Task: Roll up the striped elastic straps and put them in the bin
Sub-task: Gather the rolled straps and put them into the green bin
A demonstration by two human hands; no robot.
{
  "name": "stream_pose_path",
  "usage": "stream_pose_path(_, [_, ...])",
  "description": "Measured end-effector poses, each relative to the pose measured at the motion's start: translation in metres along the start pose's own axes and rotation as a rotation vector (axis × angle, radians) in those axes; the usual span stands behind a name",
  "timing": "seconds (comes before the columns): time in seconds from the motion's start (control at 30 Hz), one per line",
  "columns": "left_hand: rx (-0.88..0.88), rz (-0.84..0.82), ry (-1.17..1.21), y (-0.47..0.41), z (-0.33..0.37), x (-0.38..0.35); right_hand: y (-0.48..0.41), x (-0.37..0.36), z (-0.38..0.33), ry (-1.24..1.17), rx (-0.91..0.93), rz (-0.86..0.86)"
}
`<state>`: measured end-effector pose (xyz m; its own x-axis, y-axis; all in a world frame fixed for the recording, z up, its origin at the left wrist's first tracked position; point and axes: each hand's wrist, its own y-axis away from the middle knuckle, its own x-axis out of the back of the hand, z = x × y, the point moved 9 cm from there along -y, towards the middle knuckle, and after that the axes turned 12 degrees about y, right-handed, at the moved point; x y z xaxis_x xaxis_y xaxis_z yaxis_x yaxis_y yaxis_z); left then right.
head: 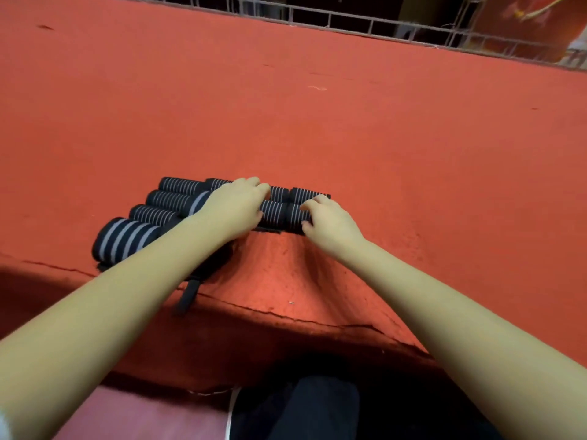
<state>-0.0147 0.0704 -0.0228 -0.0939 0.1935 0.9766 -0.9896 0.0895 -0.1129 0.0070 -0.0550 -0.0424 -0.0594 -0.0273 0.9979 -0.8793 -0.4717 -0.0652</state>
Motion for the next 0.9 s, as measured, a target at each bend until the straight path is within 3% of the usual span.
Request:
stream_pose_path(0.37, [-0.044, -0.063, 0.028, -0.029, -0.005, -0.048, -0.025, -0.021, 0.002, 0.043, 0.003, 0.032])
stream_pose_path(0.53, [-0.059, -0.109, -0.017, -0.024, 0.0, -0.047, -0.03, -0.034, 0.002, 0.116, 0.038, -0.083])
stream_pose_path(0.63, [-0.075, -0.106, -0.033, -0.02, 0.001, -0.05, -0.027, -0.038, 0.001, 0.029, 0.017, -0.119])
stream_pose_path(0.9, [-0.055, -0.148, -0.011, -0.012, 0.012, -0.047, -0.006, -0.02, 0.008, -0.016, -0.002, 0.016])
